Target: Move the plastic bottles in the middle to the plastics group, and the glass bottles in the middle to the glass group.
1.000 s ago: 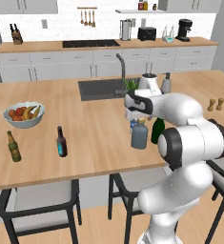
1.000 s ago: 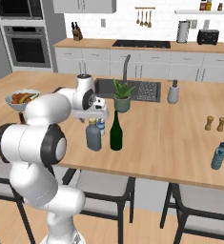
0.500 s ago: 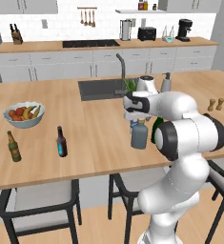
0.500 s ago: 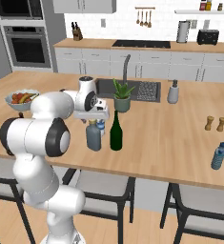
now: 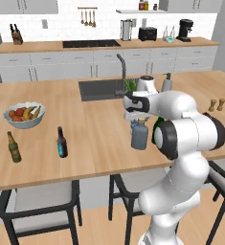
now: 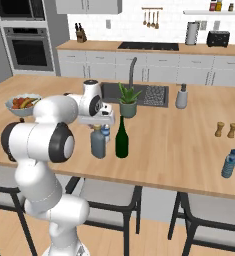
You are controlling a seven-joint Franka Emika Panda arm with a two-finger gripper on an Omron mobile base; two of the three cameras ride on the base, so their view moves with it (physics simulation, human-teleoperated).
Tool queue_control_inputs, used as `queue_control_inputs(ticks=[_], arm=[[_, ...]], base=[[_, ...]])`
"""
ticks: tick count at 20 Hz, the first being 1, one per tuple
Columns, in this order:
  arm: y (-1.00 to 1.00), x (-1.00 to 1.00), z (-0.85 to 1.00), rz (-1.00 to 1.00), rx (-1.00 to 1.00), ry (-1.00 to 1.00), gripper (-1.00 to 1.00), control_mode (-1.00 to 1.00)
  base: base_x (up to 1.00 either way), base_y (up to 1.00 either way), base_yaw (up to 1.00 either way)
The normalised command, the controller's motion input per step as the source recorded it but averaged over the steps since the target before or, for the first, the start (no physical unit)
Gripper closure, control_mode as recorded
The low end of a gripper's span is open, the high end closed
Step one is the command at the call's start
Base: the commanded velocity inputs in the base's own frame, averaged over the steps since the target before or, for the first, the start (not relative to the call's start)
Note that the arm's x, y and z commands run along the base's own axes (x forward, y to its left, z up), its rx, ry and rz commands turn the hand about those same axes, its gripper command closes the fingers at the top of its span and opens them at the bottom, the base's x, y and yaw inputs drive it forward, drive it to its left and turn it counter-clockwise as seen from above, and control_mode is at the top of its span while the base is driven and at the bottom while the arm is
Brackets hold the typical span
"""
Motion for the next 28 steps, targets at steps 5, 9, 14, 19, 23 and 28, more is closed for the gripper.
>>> queue_control_inputs(ticks=[5, 9, 14, 19, 23, 28], arm=[[-0.03, -0.03, -0.13, 0.0, 0.0, 0.0, 1.0, -1.0], [-0.12, -0.35, 0.06, 0.0, 0.06, 0.0, 1.0, -1.0], [-0.05, -0.73, 0.16, 0.0, 0.11, 0.0, 1.0, -1.0], [0.63, -0.61, 0.0, 0.0, 0.03, 0.04, 1.0, -1.0], [0.99, -0.37, 0.0, 0.0, 0.0, 0.0, 1.0, -1.0], [1.0, -0.17, 0.01, 0.0, 0.0, 0.0, 1.0, -1.0]], base=[[0.0, 0.0, 0.0], [0.0, 0.0, 0.0], [0.0, 0.0, 0.0], [0.0, 0.0, 0.0], [0.0, 0.0, 0.0], [0.0, 0.0, 0.0]])
